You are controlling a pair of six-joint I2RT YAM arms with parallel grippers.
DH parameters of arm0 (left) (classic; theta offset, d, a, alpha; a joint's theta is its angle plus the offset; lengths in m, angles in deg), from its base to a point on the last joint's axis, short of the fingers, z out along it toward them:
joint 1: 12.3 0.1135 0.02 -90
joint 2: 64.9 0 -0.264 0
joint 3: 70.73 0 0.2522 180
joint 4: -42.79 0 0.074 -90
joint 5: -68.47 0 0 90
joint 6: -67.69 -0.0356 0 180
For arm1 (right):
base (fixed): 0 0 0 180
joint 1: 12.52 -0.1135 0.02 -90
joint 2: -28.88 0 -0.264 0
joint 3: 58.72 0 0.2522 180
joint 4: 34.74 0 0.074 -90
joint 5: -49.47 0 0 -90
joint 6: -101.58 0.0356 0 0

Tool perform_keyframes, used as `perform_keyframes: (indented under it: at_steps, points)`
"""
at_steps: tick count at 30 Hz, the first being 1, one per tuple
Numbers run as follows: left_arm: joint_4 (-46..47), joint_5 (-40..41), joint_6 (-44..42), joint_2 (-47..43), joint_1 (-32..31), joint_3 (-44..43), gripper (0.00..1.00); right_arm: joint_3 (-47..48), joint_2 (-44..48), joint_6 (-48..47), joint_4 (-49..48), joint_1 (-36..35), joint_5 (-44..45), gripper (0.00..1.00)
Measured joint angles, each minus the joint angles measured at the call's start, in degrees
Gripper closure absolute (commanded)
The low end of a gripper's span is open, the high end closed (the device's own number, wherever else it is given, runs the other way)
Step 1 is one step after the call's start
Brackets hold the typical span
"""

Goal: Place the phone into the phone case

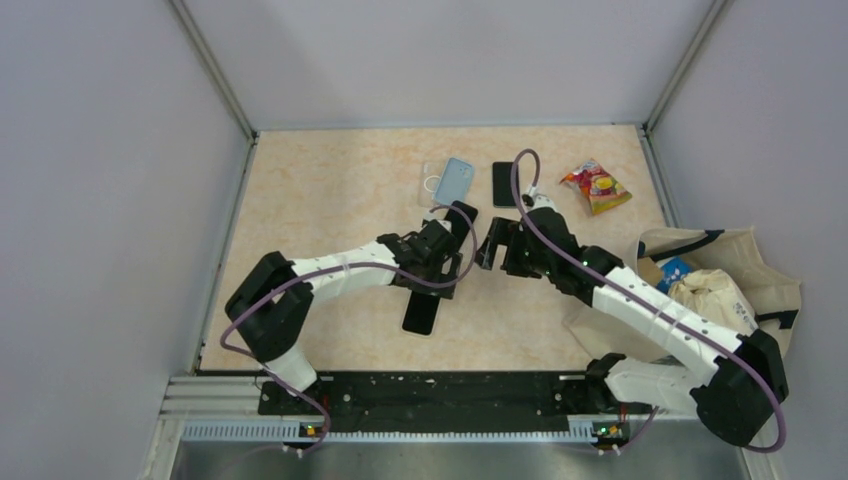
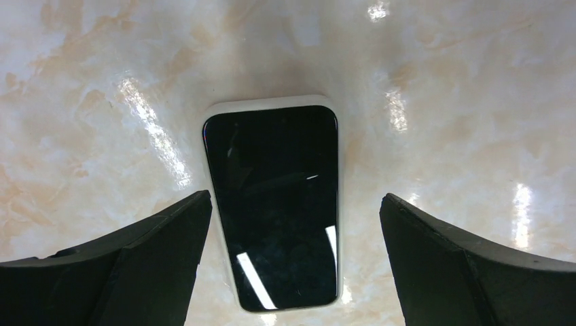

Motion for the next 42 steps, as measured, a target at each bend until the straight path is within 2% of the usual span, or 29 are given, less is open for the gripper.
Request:
perform_keyframes:
  at_steps: [4, 10, 18, 20, 22, 23, 24, 27, 31, 34, 39, 42]
  points:
    - [-2.6, 2.4, -1.6, 4.3, -1.1, -2.9, 0.01, -0.9, 1.5, -0.8, 0.5, 0.6, -1.0, 0.09]
    - [-5.6, 4.6, -2.1, 5.7, -1.6, -3.9, 0.01, -2.2, 2.7, -1.1, 1.2, 1.0, -1.8, 0.09]
    - [-5.3, 2.4, -2.2, 7.2, -1.6, -3.8, 0.01, -2.4, 3.2, -1.3, 1.6, 1.2, -2.1, 0.08]
    - [-4.7, 2.0, -2.1, 7.5, -1.6, -3.7, 0.06, -2.6, 3.3, -1.3, 1.6, 1.2, -2.1, 0.08]
    - [-4.6, 2.0, -2.1, 7.6, -1.5, -3.5, 0.23, -2.7, 3.4, -1.3, 1.7, 1.2, -2.1, 0.09]
    - [-4.5, 2.3, -1.9, 7.6, -1.5, -3.4, 0.39, -2.7, 3.4, -1.3, 1.7, 1.2, -2.1, 0.09]
    - [-4.4, 2.4, -1.5, 7.6, -1.4, -3.2, 0.47, -2.7, 3.4, -1.3, 1.7, 1.2, -2.2, 0.1]
    - [-4.2, 2.4, -1.0, 7.4, -0.8, -3.1, 0.61, -2.7, 3.4, -1.3, 1.7, 1.2, -2.4, 0.11]
    - [-3.3, 2.4, 0.1, 6.5, -0.3, -2.1, 0.71, -2.7, 3.5, -1.7, 1.6, 1.2, -2.5, 0.11]
    - [-2.9, 3.6, 1.2, 5.4, 1.4, -1.0, 0.74, -2.7, 3.8, -2.0, 1.6, 1.2, -2.5, 0.12]
    - [-2.9, 5.7, 2.3, 2.9, 9.0, -0.5, 0.76, -2.7, 4.1, -2.7, 1.8, 1.2, -2.5, 0.12]
    - [-3.0, 6.7, 2.4, 2.3, 15.6, -2.4, 0.78, -2.7, 4.1, -3.0, 2.0, 1.2, -2.3, 0.12]
